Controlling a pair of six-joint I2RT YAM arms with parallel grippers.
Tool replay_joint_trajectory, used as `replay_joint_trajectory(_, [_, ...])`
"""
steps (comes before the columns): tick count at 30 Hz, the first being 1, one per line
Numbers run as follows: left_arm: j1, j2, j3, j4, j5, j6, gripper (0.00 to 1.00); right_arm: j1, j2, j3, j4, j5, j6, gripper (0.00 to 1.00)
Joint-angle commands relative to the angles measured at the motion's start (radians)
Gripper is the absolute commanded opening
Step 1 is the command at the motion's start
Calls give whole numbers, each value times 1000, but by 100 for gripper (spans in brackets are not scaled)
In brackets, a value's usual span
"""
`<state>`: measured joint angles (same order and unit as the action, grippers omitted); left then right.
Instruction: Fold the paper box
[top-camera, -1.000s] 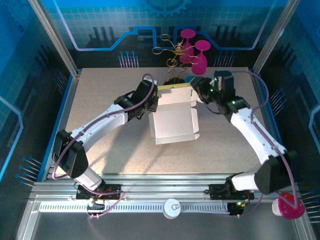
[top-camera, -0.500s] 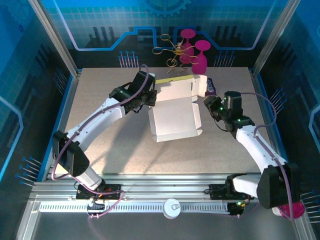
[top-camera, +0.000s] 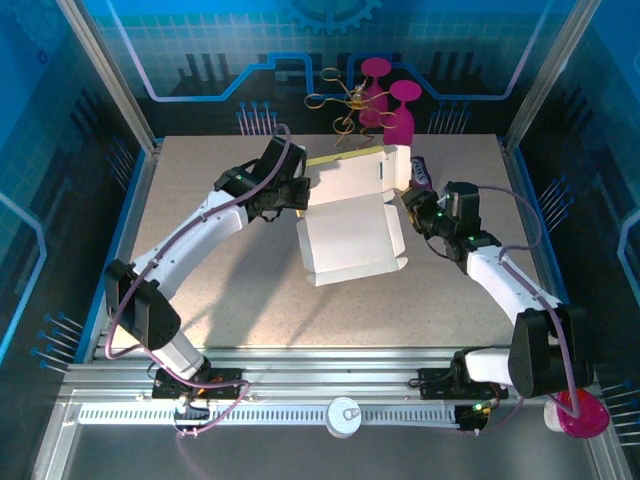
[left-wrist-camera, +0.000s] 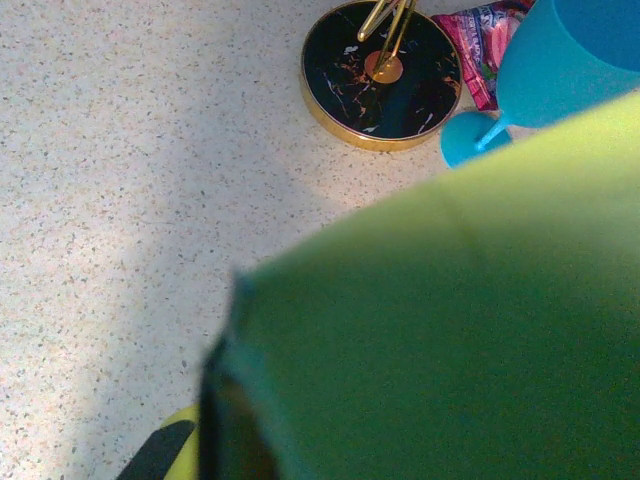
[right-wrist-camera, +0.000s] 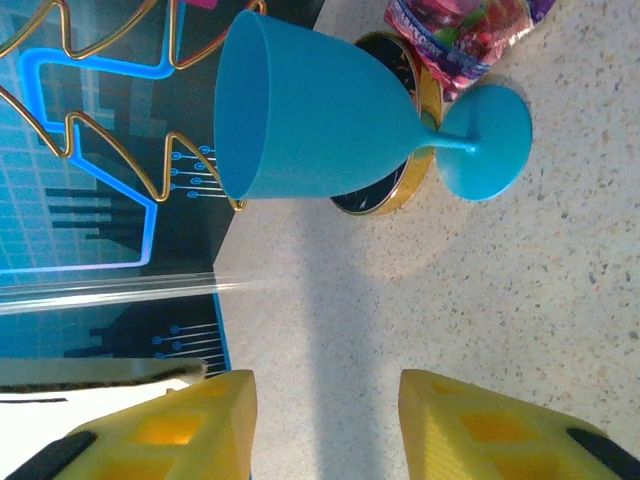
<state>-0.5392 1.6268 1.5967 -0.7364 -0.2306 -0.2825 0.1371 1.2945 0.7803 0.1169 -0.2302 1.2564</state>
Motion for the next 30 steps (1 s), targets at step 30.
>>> replay_joint_trajectory(30, [6, 23, 54, -11, 31, -37, 0, 93, 112, 158, -90, -201, -121, 42])
